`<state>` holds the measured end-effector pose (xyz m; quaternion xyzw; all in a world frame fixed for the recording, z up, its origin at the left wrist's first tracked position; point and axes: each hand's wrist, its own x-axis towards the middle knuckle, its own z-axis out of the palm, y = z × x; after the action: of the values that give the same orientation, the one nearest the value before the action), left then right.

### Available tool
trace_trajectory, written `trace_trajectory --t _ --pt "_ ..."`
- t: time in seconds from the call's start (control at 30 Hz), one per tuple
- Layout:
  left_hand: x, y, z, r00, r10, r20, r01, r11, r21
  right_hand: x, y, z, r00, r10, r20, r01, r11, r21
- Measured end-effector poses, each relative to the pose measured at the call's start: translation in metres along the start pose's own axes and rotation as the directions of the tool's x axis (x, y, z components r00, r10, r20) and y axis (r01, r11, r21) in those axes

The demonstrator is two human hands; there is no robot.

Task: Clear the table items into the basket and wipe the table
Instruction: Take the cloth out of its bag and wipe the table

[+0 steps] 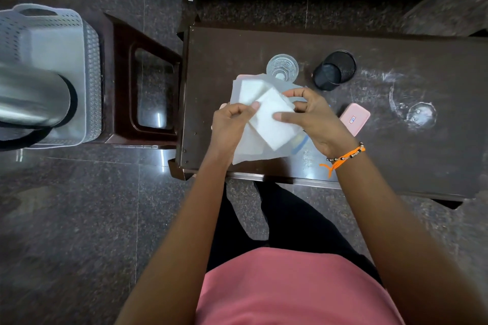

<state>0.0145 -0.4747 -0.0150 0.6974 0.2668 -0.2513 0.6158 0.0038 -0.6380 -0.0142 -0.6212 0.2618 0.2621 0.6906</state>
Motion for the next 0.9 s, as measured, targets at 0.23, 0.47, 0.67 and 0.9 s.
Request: trace_trajectory --t 0.23,0.47,0.67,0.9 --pt "0.015 -0.003 0.03 0.993 -0.108 -0.053 0.109 0.994 0.019 0.008 0.017 -0.006 0.964 0.034 -0.262 0.015 0.983 0.182" --pt "0.029 -0.002 0.048 0.999 -0.035 -0.032 0.04 0.983 0.178 0.037 0.011 -0.07 0.672 -0.176 -0.72 0.125 0.984 -0.125" --pt "0.034 -0.004 0.046 1.0 -0.006 -0.016 0.01 0.97 0.241 0.087 0.004 -0.113 0.632 -0.33 -0.701 -0.088 0.869 -0.488" --pt "0.038 -0.012 0.039 0.999 -0.022 -0.033 0.029 0.977 0.209 0.136 0.0 -0.114 0.751 -0.317 -0.579 -0.296 0.622 -0.725"
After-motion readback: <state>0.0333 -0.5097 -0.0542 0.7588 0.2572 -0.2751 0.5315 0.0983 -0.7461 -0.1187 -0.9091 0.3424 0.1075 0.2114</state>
